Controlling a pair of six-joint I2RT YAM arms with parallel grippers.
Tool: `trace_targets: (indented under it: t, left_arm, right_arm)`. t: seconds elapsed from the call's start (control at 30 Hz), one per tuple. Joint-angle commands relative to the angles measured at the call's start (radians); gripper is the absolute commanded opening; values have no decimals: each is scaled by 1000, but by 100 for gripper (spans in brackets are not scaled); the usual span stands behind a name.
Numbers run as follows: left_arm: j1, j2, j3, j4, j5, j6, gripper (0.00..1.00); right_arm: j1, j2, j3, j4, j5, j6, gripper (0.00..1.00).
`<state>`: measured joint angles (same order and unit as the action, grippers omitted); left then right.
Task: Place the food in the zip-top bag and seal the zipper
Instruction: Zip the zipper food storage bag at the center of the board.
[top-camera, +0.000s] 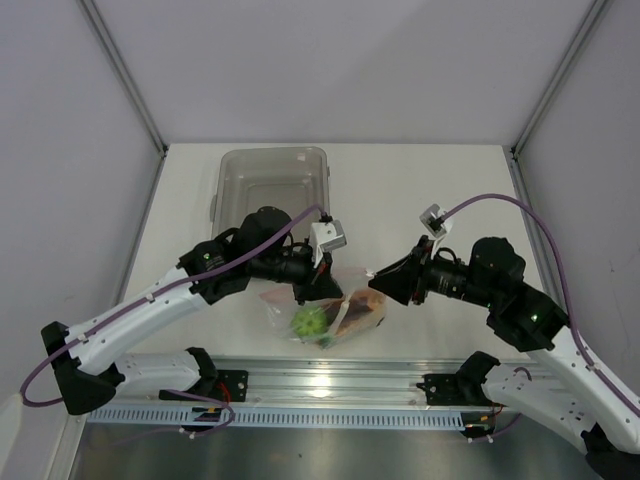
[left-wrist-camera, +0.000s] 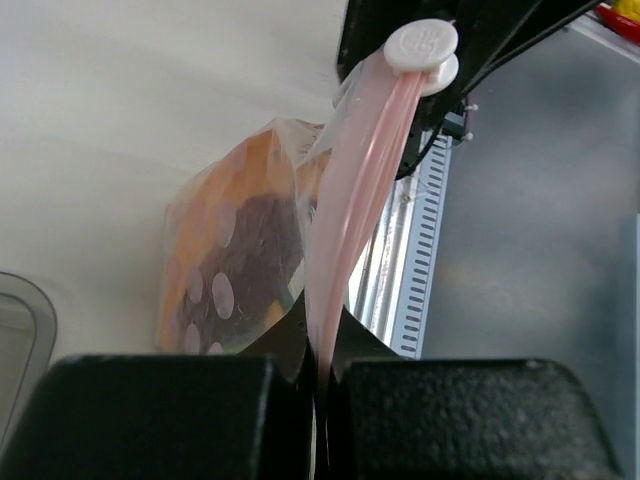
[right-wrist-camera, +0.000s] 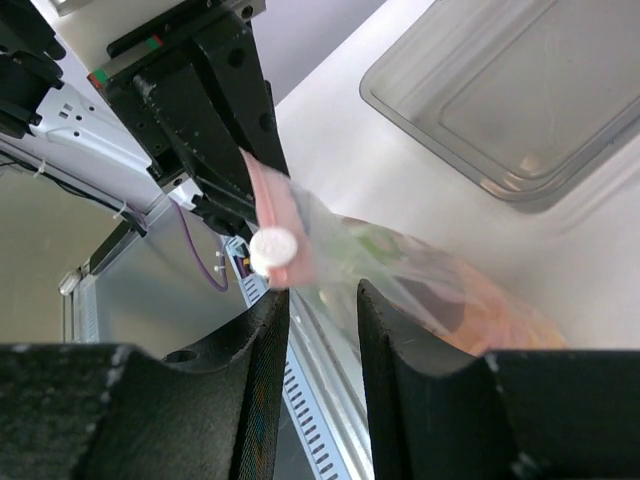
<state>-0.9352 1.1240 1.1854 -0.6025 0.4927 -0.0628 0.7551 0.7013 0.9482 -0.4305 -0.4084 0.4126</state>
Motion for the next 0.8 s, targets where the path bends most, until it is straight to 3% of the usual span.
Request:
trace_targets:
  t: [0.0, 0.17, 0.3, 0.33, 0.43, 0.47, 0.5, 0.53, 0.57, 0.63, 0.77]
  left_arm:
    - [15, -18, -10, 70, 125, -15, 1]
    - [19, -12, -13, 63, 141, -9, 1]
    - [24, -13, -15, 53, 148, 0, 1]
    - [26, -12, -12, 49, 150, 3, 1]
    - [29, -20, -10, 23, 139, 21, 3]
    - [29, -26, -10, 20, 124, 29, 22]
    - [29, -32, -10, 20, 118, 35, 30]
    - [29, -42, -10, 23, 112, 46, 47]
    - [29, -49, -6, 24, 106, 50, 58]
    - [29, -67, 0, 41, 84, 60, 71]
    - [29, -110, 46, 125, 29, 61, 75]
  right_arm:
    - [-5, 15, -11, 111, -26, -40, 36]
    - [-8, 58, -11, 151, -33, -63, 32]
    - [-7, 76, -17, 167, -36, -66, 10]
    - [-7, 79, -14, 164, -36, -66, 0]
    - [-8, 66, -12, 164, -40, -63, 0]
    - [-8, 60, -11, 164, -41, -61, 0]
    - [-7, 49, -8, 165, -46, -58, 0]
    - [-10, 46, -6, 164, -61, -57, 0]
    - [-10, 44, 0, 164, -73, -52, 0]
    - [-11, 46, 7, 151, -99, -43, 0]
    - [-19, 75, 43, 99, -125, -17, 0]
